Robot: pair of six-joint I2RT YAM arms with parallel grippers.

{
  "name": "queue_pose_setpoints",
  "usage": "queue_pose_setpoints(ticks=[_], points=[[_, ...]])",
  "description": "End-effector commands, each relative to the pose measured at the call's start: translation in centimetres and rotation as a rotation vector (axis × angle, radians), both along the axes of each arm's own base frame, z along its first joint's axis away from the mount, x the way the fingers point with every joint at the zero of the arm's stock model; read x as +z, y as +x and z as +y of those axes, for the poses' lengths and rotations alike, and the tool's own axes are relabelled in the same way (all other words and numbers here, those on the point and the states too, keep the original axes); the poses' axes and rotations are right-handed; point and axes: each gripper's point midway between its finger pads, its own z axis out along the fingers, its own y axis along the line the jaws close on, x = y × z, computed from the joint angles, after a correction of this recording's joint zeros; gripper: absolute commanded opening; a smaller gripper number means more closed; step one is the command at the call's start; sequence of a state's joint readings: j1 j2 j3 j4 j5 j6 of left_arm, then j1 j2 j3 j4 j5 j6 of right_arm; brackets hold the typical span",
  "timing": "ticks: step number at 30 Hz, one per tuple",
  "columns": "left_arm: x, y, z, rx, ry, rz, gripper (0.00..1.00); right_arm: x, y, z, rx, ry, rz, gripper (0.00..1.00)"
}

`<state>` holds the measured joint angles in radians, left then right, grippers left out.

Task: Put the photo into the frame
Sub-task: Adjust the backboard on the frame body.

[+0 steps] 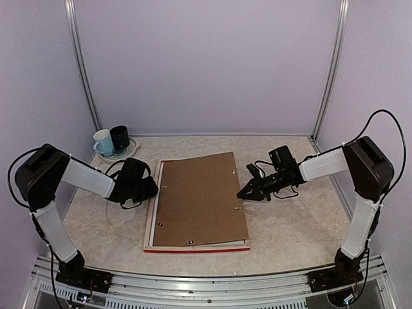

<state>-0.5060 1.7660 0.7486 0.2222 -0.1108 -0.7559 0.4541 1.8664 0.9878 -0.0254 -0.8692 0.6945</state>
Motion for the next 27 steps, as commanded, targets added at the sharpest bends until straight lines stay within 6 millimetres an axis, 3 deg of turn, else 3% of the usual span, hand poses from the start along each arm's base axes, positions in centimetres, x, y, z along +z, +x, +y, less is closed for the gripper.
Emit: queue_pose_setpoints(ticks=[1, 6, 14, 20, 27], points=[[-5.7, -5.5, 1.1, 0.000, 0.038, 0.255, 0.18, -0.8, -1.5, 1.7, 0.056, -0.023, 0.008, 0.03], [-5.5, -5.5, 1.1, -0.001, 0.036, 0.250, 0.18, -1.2, -1.4, 2.6, 0.075, -0.029, 0.011, 0.05], [-5.6, -5.6, 1.2, -0.003, 0.037, 0.252, 0.19, -2.0, -1.1, 2.4, 0.076, -0.069, 0.006, 0.11], [-5.6, -5.5, 1.2, -0.002, 0.036, 0.252, 0.19, -1.9, -0.5, 1.2, 0.054, -0.177, -0.039, 0.20], [-5.5, -5.4, 1.4, 0.003, 0.037, 0.250, 0.19, -0.1, 0.4, -0.5, 0.027, -0.300, -0.128, 0.25]])
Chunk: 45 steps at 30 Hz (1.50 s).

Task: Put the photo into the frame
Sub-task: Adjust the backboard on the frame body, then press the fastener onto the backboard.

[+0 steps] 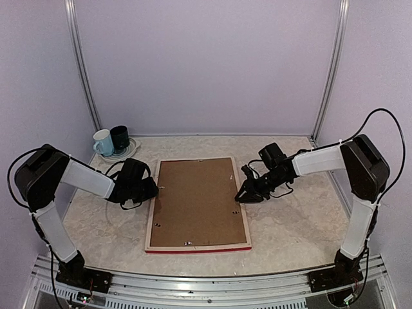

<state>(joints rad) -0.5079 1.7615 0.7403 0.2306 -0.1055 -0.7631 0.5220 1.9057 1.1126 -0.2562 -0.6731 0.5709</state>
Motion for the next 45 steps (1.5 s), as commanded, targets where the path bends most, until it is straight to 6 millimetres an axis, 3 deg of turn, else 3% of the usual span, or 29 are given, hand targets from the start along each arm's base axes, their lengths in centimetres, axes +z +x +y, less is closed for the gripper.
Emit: queue_pose_setpoints(ticks=[1, 7, 12, 17, 20, 22, 25, 30, 34, 38, 45], points=[[-5.5, -5.3, 1.5, 0.002, 0.047, 0.251, 0.19, 2.2, 0.4, -1.3, 0.000, -0.100, -0.092, 0.25], [-4.9, -5.1, 1.9, 0.012, 0.049, 0.241, 0.23, 3.5, 1.1, -3.4, -0.033, -0.220, -0.183, 0.32], [-3.5, -4.8, 2.2, 0.020, 0.051, 0.211, 0.38, 3.5, 1.3, -5.2, -0.071, -0.315, -0.240, 0.39], [-0.9, -4.2, 2.3, 0.025, 0.064, 0.155, 0.54, 2.9, 1.2, -5.2, -0.059, -0.394, -0.287, 0.50], [0.5, -4.1, 2.1, 0.016, 0.092, 0.129, 0.63, 3.1, 1.4, -4.5, -0.047, -0.429, -0.331, 0.64], [2.0, -3.7, 1.4, 0.000, 0.101, 0.087, 0.68, 3.3, 1.8, -4.1, -0.046, -0.450, -0.354, 0.70], [4.3, -3.0, -0.5, -0.042, 0.099, 0.017, 0.72, 3.4, 3.0, -4.2, -0.081, -0.501, -0.385, 0.72], [6.1, -1.1, -4.7, -0.131, 0.103, -0.031, 0.72, 3.2, 6.1, -4.9, -0.160, -0.612, -0.430, 0.73], [5.8, 0.7, -7.6, -0.178, 0.128, -0.046, 0.73, 2.9, 8.7, -4.5, -0.194, -0.668, -0.459, 0.78], [4.2, 2.7, -9.2, -0.201, 0.147, -0.040, 0.73, 3.1, 11.4, -3.6, -0.229, -0.691, -0.507, 0.81], [2.8, 5.5, -10.4, -0.186, 0.177, -0.053, 0.73, 0.9, 14.6, -2.4, -0.241, -0.740, -0.539, 0.82]])
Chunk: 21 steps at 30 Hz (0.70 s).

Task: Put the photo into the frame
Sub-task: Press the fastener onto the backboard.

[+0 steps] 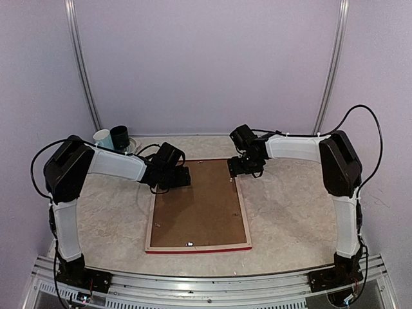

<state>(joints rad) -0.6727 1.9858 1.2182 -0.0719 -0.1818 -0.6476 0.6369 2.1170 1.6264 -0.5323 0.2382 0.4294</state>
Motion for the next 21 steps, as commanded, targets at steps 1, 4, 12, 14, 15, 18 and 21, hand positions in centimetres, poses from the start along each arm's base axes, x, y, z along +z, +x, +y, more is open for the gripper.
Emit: queue_pose_setpoints(ticks=[1, 4, 12, 14, 15, 18, 21], points=[[-0.1, 1.8, -0.2, 0.011, 0.026, -0.030, 0.72, -1.7, 1.6, 0.2, -0.013, -0.060, -0.023, 0.82], [-1.7, 1.5, -0.2, 0.013, 0.036, 0.007, 0.72, -3.2, 1.7, 0.2, -0.015, -0.079, -0.008, 0.82], [-4.2, -0.3, 0.5, 0.003, 0.055, 0.066, 0.71, -4.6, 0.5, -0.8, -0.016, -0.099, 0.018, 0.80], [-4.4, -0.6, 0.7, 0.003, 0.055, 0.077, 0.71, -4.1, 0.2, -0.7, -0.009, -0.084, 0.021, 0.80], [-4.4, -0.7, 0.7, 0.000, 0.053, 0.081, 0.71, -3.7, 0.0, -0.5, -0.003, -0.072, 0.023, 0.80], [-4.2, -1.0, 0.8, -0.005, 0.053, 0.084, 0.71, -2.6, -0.4, 0.3, 0.023, -0.019, 0.032, 0.80], [-4.2, -1.3, 0.8, -0.006, 0.044, 0.081, 0.71, -1.5, -0.7, 0.9, 0.038, 0.020, 0.039, 0.80]])
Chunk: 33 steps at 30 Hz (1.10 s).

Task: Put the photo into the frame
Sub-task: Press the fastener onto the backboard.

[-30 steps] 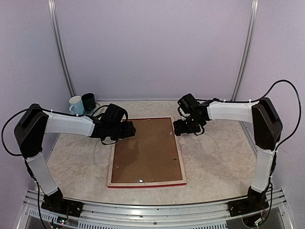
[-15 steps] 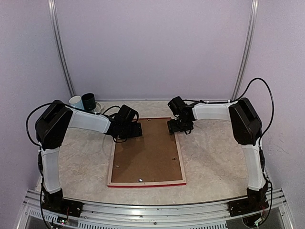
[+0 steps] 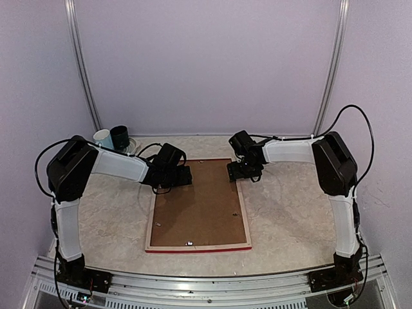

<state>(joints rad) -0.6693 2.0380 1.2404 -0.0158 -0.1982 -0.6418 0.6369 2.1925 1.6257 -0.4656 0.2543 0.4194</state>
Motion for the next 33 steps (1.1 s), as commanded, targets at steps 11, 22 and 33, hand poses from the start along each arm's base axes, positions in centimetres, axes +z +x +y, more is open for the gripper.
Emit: queue_pose_setpoints(ticks=[11, 22, 33], points=[[-3.3, -3.2, 0.8, -0.058, 0.006, 0.104, 0.71, 2.2, -1.1, 1.1, 0.015, 0.063, 0.047, 0.80], [-3.7, -3.3, 0.9, -0.079, -0.057, 0.113, 0.72, 0.3, -1.6, 1.1, -0.002, 0.061, 0.096, 0.76], [-4.2, -3.5, 1.2, -0.079, -0.058, 0.126, 0.71, -1.8, -1.1, 1.1, -0.021, 0.019, 0.134, 0.74]])
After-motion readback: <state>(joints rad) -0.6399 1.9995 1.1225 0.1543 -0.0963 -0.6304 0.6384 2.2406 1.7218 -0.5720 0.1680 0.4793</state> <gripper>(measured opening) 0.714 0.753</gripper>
